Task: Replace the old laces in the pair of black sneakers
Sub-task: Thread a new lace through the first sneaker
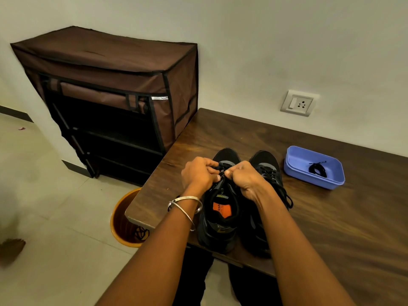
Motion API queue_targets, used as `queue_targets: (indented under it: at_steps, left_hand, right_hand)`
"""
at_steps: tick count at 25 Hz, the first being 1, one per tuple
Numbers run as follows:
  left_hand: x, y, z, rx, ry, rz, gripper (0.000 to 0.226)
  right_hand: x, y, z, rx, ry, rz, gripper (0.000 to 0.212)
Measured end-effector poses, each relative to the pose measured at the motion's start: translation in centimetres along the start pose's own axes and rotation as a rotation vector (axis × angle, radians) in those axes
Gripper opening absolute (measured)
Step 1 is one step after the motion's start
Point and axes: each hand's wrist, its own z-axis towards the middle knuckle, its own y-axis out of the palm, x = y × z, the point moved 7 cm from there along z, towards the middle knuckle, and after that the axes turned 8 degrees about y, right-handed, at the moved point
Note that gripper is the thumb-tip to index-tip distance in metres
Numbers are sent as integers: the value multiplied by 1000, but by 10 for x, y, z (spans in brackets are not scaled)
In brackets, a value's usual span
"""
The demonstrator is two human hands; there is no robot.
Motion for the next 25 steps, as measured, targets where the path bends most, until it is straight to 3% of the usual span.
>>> queue_targets:
  at_steps: [2, 4, 7, 12, 16, 19, 21, 23, 25]
  left_hand:
    - [1, 0, -1, 15, -10, 1, 33]
    - [0, 1, -2, 24, -30, -28, 32]
    - [2, -1, -2, 52, -13, -18, 33]
    - [24, -1, -2, 33, 204, 146, 27]
    - [22, -7, -2, 124, 146, 121, 19]
    - [4, -7, 5, 154, -39, -307, 17]
    - [-1, -2, 5, 121, -160, -625, 17]
    - [2, -5, 0, 117, -215, -735, 22]
    - [8, -13, -3, 149, -237, -874, 25]
  right_hand:
    - [-4, 4, -2, 6, 11, -66, 25]
    - [-7, 1, -4, 120, 42, -104, 16]
    - [-6, -7, -4, 273, 95, -173, 25]
    - [3, -12, 5, 225, 87, 2, 28]
    - [-17, -28, -5, 274, -34, -21, 19]
    - [-38, -36, -28, 285, -142, -375, 23]
    - [-35, -28, -38, 244, -63, -654, 47]
    - [-25, -18, -41, 178, 41, -731, 48]
    - [-24, -10, -41, 146, 52, -685, 35]
